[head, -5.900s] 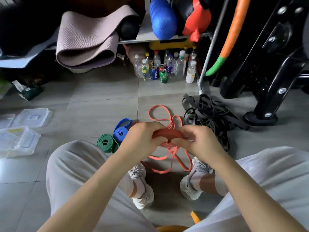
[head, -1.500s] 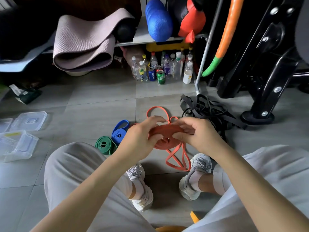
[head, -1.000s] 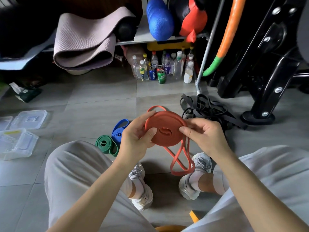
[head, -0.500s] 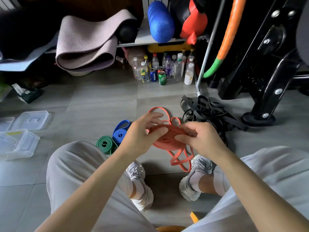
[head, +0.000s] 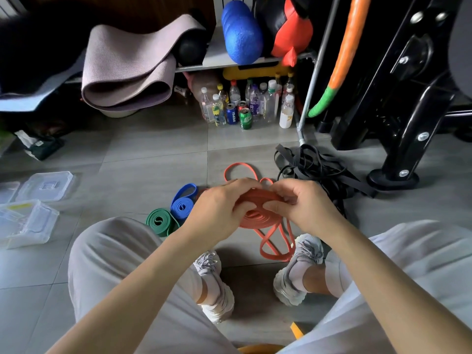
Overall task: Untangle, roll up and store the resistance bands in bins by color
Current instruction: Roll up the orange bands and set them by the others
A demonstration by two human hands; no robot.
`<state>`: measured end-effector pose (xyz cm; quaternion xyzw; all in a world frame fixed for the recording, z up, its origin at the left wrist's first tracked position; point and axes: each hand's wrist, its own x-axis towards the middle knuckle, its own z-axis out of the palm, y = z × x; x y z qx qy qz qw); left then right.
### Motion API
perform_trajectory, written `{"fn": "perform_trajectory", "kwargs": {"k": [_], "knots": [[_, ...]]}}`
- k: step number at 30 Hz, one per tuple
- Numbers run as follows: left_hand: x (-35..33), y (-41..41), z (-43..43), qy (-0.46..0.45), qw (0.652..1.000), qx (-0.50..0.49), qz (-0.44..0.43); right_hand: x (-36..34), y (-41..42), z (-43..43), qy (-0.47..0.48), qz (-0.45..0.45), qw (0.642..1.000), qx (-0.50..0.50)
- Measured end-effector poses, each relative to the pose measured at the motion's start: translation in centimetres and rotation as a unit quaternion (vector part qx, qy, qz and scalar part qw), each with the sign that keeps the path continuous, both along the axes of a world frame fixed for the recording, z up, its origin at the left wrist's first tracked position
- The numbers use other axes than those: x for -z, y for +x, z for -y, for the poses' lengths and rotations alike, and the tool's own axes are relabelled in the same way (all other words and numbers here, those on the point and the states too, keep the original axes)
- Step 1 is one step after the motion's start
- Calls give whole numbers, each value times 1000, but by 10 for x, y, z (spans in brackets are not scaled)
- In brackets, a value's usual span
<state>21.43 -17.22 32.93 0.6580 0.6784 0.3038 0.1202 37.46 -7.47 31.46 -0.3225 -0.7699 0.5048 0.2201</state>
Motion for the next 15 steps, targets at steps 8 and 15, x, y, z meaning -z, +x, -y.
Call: {"fn": "perform_trajectory", "kwargs": {"k": [8, 15], "knots": [[7, -11, 2, 39, 976, -84, 199, 1, 8, 0, -59, -43, 996, 60], [1, 1, 2, 119, 911, -154, 362, 7, 9, 8, -96, -87, 986, 101]]}}
